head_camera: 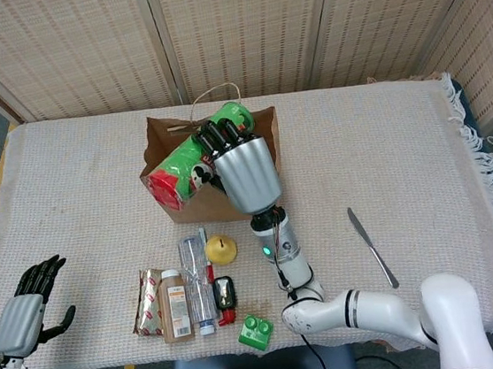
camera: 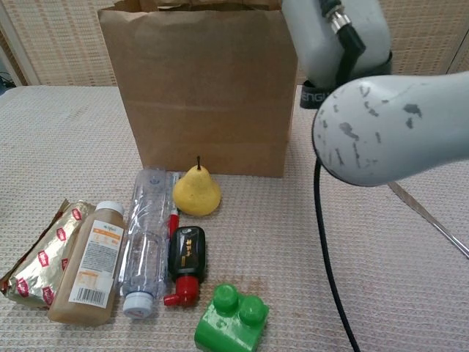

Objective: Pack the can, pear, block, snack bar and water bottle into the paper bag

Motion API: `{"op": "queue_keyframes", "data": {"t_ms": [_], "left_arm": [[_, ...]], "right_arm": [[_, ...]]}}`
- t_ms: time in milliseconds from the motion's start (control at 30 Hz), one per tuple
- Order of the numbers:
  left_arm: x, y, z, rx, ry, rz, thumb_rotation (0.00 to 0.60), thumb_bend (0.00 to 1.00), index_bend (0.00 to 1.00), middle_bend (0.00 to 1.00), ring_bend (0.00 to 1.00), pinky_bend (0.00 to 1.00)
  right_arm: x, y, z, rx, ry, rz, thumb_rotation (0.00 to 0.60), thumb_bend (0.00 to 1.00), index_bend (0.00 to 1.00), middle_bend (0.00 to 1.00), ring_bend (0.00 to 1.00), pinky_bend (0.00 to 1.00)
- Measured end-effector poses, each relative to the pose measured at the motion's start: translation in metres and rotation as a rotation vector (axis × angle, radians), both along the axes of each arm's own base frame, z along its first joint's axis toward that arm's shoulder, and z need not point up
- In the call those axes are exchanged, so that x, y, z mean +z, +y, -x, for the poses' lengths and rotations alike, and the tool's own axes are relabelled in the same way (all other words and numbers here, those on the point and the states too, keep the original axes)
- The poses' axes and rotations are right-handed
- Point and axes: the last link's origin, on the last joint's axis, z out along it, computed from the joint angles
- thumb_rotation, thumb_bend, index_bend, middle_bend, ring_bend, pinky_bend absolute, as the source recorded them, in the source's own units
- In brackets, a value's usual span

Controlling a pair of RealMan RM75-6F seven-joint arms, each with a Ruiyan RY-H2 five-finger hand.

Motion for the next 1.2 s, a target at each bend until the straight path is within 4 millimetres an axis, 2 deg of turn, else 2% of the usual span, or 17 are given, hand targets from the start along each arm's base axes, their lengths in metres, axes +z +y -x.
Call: {"op": "queue_keyframes", "data": {"t_ms": [200, 333, 433, 500, 567, 667, 867, 1000, 1200], "left_arm": [[0.0, 0.0, 0.0, 0.0, -0.007, 0.009, 0.6, 0.37, 0.0, 0.0, 0.0, 0.05], [0.0, -0.001, -0.001, 0.001, -0.012, 0.017, 0.6, 0.37, 0.0, 0.0, 0.0, 0.05], [0.0, -0.002, -0.001, -0.001, -0.012, 0.019, 0.6, 0.37, 0.0, 0.0, 0.0, 0.05], [0.0, -0.002, -0.001, 0.0, -0.012, 0.02, 0.6, 0.37, 0.0, 0.0, 0.0, 0.05], [0.0, -0.002, -0.001, 0.001, -0.012, 0.021, 0.6, 0.37, 0.0, 0.0, 0.0, 0.05], [0.0, -0.001, -0.001, 0.002, -0.013, 0.019, 0.6, 0.37, 0.0, 0.0, 0.0, 0.05], [0.001, -0.002, -0.001, 0.003, -0.016, 0.018, 0.6, 0.37, 0.0, 0.0, 0.0, 0.05], [0.001, -0.001, 0.0, 0.005, -0.015, 0.016, 0.6, 0.37, 0.0, 0.0, 0.0, 0.05], [0.002, -0.001, 0.001, 0.007, -0.012, 0.011, 0.6, 0.37, 0.0, 0.0, 0.0, 0.05]], "right_arm": [[-0.014, -0.012, -0.002, -0.099, 0.02, -0.006, 0.6, 0.34, 0.74, 0.68, 0.69, 0.83], [-0.024, -0.016, 0.003, -0.173, 0.057, -0.015, 0.6, 0.34, 0.65, 0.67, 0.62, 0.8], [-0.03, -0.018, 0.008, -0.237, 0.101, -0.02, 0.6, 0.33, 0.48, 0.57, 0.49, 0.72], [-0.034, -0.019, 0.011, -0.274, 0.126, -0.032, 0.6, 0.25, 0.28, 0.41, 0.32, 0.63], [-0.037, -0.019, 0.012, -0.31, 0.153, -0.05, 0.6, 0.17, 0.14, 0.29, 0.22, 0.55], [-0.038, -0.017, 0.011, -0.335, 0.168, -0.084, 0.6, 0.11, 0.02, 0.19, 0.14, 0.47], [-0.034, -0.016, 0.01, -0.34, 0.166, -0.099, 0.6, 0.08, 0.0, 0.15, 0.09, 0.4], [-0.026, -0.012, 0.008, -0.309, 0.136, -0.099, 0.6, 0.08, 0.01, 0.15, 0.09, 0.4], [-0.009, 0.01, 0.007, -0.197, 0.073, -0.166, 0.6, 0.08, 0.14, 0.2, 0.19, 0.46]]}}
